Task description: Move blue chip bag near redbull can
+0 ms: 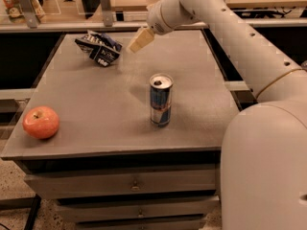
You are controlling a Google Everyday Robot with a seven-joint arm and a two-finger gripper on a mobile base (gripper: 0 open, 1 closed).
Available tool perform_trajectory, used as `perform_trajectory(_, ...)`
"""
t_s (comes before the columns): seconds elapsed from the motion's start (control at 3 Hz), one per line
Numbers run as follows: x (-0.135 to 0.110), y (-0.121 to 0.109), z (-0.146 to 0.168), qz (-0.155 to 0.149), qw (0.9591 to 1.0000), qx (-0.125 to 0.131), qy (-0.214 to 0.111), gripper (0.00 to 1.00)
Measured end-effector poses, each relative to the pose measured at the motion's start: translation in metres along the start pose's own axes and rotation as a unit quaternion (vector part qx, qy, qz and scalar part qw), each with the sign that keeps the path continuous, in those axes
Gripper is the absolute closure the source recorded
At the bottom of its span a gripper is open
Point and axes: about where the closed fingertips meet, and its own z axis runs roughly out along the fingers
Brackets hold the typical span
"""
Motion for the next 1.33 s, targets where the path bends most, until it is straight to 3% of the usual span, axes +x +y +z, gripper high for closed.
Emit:
perform_trajectory(0.67, -0.001, 0.022, 0.040, 0.020, 0.9986, -0.043, -0.025, 0.00)
perform_trajectory(1.33, -0.008, 0.058, 0.075, 0.020, 0.9942, -0.100, -0.034, 0.00)
